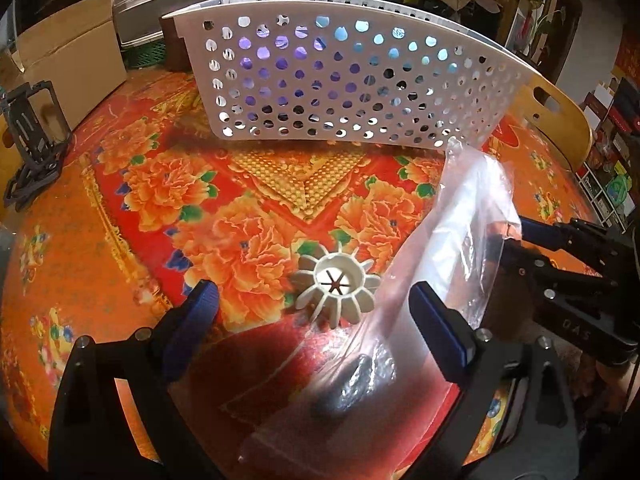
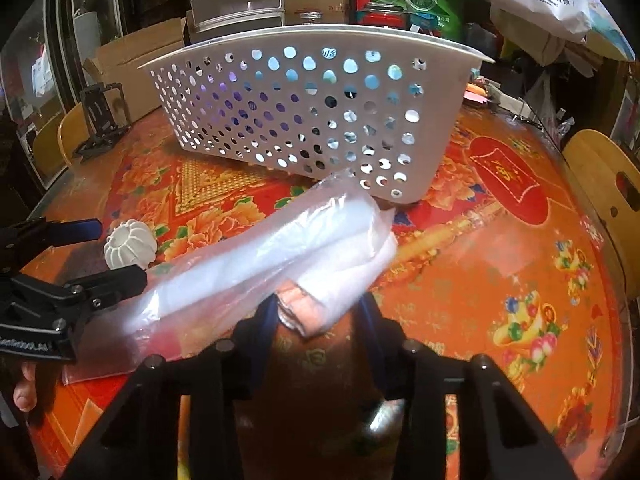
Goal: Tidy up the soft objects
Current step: 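Grasp the white ribbed strainer with the left tool while the right tool grasps the white roll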
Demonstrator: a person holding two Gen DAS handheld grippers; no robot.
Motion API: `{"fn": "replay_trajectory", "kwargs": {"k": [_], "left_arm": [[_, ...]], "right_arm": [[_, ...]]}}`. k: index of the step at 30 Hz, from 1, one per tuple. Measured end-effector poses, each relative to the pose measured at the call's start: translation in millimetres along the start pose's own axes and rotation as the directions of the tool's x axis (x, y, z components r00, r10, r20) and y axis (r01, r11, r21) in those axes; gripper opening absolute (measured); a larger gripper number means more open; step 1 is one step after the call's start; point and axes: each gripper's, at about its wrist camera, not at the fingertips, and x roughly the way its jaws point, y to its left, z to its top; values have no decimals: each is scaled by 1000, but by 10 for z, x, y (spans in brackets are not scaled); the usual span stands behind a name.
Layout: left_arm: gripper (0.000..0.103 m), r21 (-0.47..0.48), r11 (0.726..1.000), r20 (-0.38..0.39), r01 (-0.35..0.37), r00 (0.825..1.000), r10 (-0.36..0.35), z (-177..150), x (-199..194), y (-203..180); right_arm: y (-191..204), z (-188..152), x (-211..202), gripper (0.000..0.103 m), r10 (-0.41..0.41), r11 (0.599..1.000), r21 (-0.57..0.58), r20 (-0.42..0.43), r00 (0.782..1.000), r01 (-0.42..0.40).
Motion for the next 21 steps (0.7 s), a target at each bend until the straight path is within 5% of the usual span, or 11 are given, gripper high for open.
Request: {"fn": "replay_trajectory", "kwargs": {"k": [3, 9, 21], "left_arm": [[83, -1, 1000, -2, -1, 1000, 1, -2, 19, -19], [43, 0, 1000, 0, 5, 1000, -5, -2, 41, -34], [43, 12, 1000, 21, 21, 1000, -21, -23, 20, -36]], "right_arm": [[-48, -27, -31, 34, 17, 1000, 7, 4, 1000, -17], [-116, -82, -83, 26, 35, 999, 22, 7, 999, -35], [-250, -204, -179, 14, 26, 999, 46, 13, 1000, -27]]}}
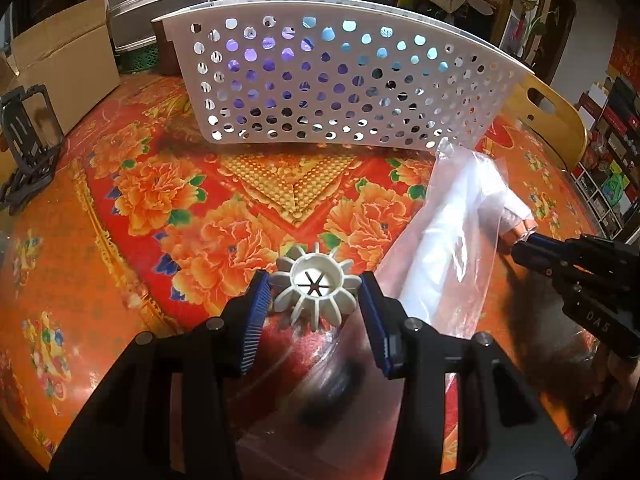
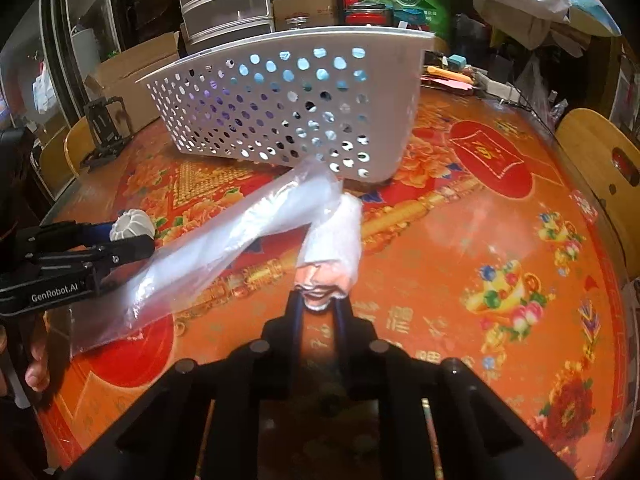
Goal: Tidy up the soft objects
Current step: 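Grasp the white ribbed strainer with the left tool while the right tool grasps the white roll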
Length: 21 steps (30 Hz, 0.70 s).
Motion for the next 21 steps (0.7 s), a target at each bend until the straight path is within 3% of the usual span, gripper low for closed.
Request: {"fn": "replay_trajectory", "kwargs": {"k": [4, 6, 8, 13, 21], "left_arm": [[43, 1, 1000, 0, 5, 1000, -5, 1, 0, 9], [43, 1, 1000, 1, 7, 1000, -7, 5, 2, 10], [43, -1, 1000, 0, 10, 1000, -10, 4, 4, 9], [43, -4, 1000, 1, 18, 1000, -18, 7, 11, 23], [43, -15, 999, 4, 29, 1000, -29, 13, 15, 32]], "right_arm": [[1, 4, -1, 15, -38, 999, -6, -10, 999, 38], [5, 23, 14, 23, -46, 999, -7, -9, 999, 46], [6, 55, 49, 40, -61, 998, -10, -12, 998, 61], [0, 137, 140, 56, -101, 994, -33, -25, 995, 100], [-214, 267, 169, 57, -146, 989, -33, -36, 989, 145]]}}
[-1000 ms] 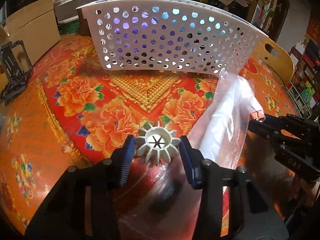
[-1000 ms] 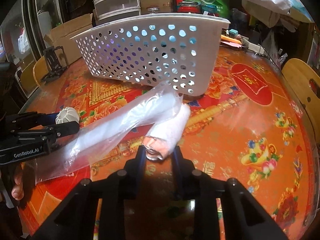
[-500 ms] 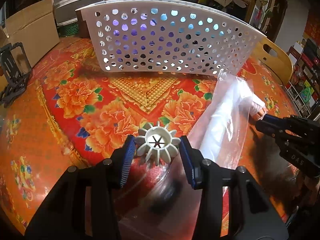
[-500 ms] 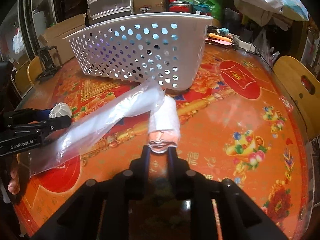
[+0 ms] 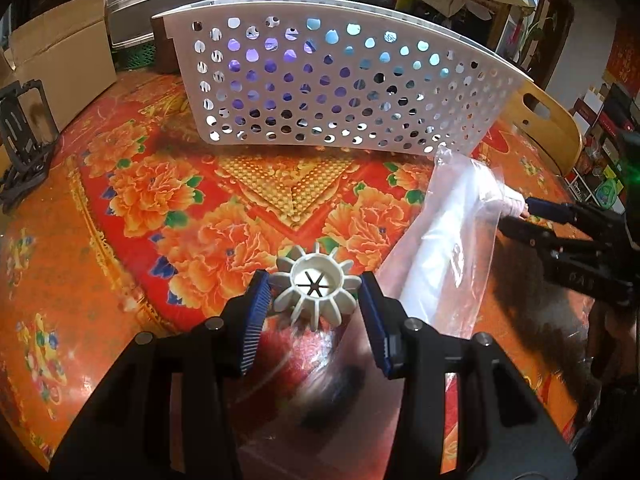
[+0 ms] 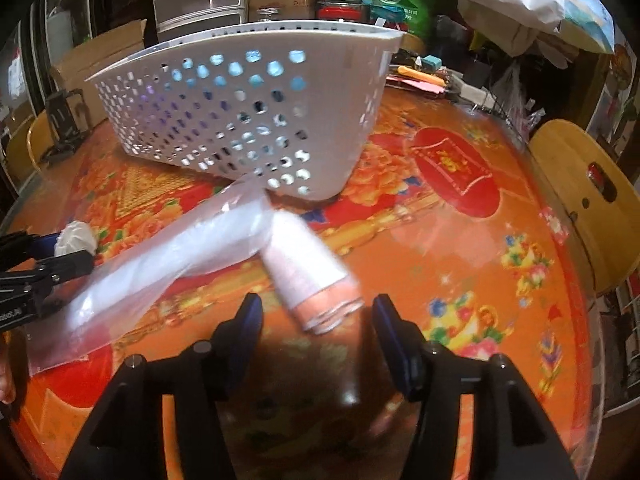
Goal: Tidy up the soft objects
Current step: 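Grasp the white ribbed strainer with the left tool while the right tool grasps the white roll, then carry the strainer and the white roll over the basket with both tools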
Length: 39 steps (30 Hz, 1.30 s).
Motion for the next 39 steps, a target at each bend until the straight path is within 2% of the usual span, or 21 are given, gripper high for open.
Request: {"fn": "replay_trajectory", "kwargs": {"k": [2, 4, 12, 13, 15, 16, 24, 39], "left_arm": [[43, -2, 1000, 0, 3, 1000, -3, 0, -2, 3], [43, -1, 1000, 1, 1, 1000, -1, -3, -1, 3], [43, 6, 1000, 4, -5, 1000, 5, 1, 8, -8], [43, 8, 1000, 5, -6, 1000, 6, 0, 9, -7], [43, 13, 1000, 6, -11, 1000, 10, 1, 11, -12], [43, 14, 1000, 6, -10, 1000, 10, -3, 14, -9], [42, 23, 999, 45, -31, 999, 30, -6, -74, -13], [43, 18, 998, 62, -63, 996, 62, -7, -172, 23]], "right_arm": [[-51, 41, 9, 57, -2, 1000, -7, -9, 1000, 2], [-86, 88, 17, 57, 29, 1000, -9, -6, 1000, -29], [15, 173, 168, 57, 75, 994, -74, -33, 997, -77], [31, 167, 165, 54, 72, 994, -79, -29, 997, -74], [44, 153, 146, 38, 71, 994, -82, -19, 997, -73], [33, 141, 135, 36, 81, 994, -71, -16, 997, -81], [-21, -69, -54, 34, 72, 997, -17, 49, 996, -71], [-79, -112, -130, 34, 89, 996, 13, 68, 994, -90]]}}
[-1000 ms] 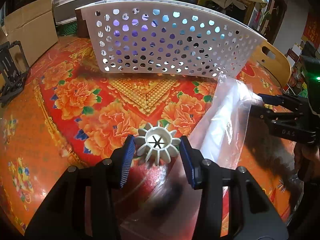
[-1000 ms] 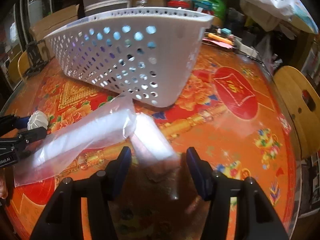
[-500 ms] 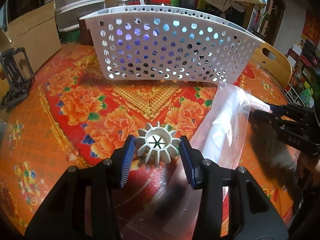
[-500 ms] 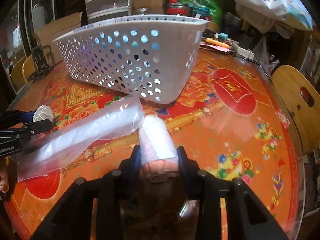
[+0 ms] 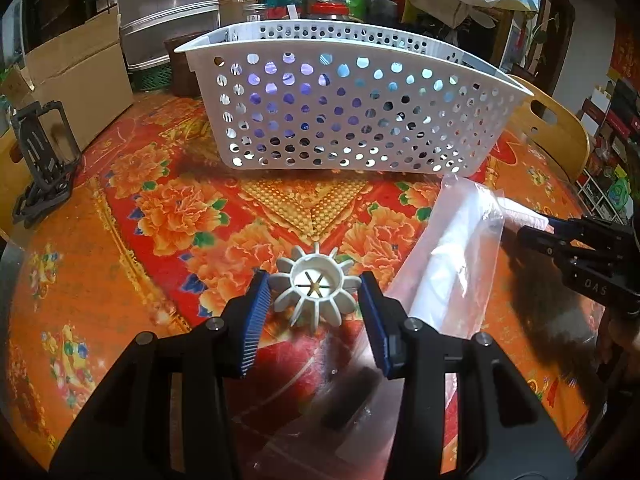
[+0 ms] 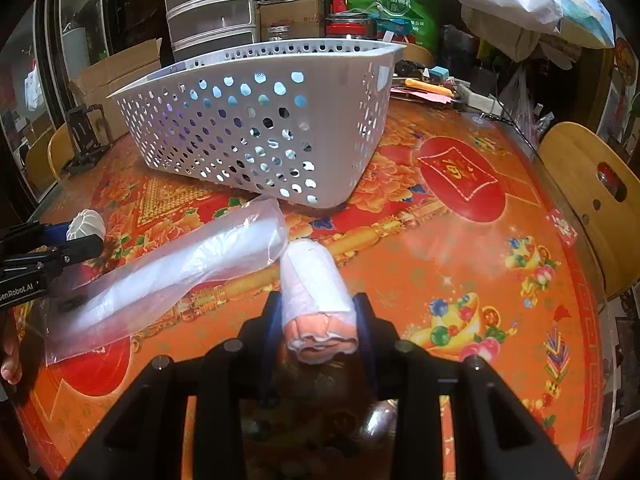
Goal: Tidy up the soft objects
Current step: 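Carry the strainer and the white roll over the basket with both tools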
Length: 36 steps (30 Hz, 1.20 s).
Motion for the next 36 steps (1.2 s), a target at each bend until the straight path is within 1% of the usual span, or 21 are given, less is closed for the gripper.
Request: {"fn": "replay_trajectory", "kwargs": {"k": [8, 14, 20, 25, 29, 36], "left_arm": [[43, 2, 1000, 11, -7, 1000, 7, 11, -28, -4], [43, 6, 1000, 64, -26, 998, 26, 127, -237, 6], [43, 17, 998, 120, -57, 991, 55, 380, -507, 48], [43, 32, 996, 150, -86, 985, 80, 604, -674, 60], [43, 33, 995, 168, -95, 982, 88, 822, -784, 83], [43, 42, 993, 191, -112, 976, 102, 1291, -865, 81]], "right_arm": [[-29, 4, -28, 34, 6, 1000, 15, 11, 1000, -6], [-44, 110, -338, 33, 13, 999, 30, 95, 995, -16], [-73, 366, -691, 33, 5, 1000, 24, 167, 986, -9], [-116, 603, -869, 33, 9, 999, 31, 202, 979, -16], [-128, 825, -938, 33, 21, 999, 32, 215, 976, -28], [-72, 1272, -940, 33, 14, 999, 27, 223, 975, -20]]}}
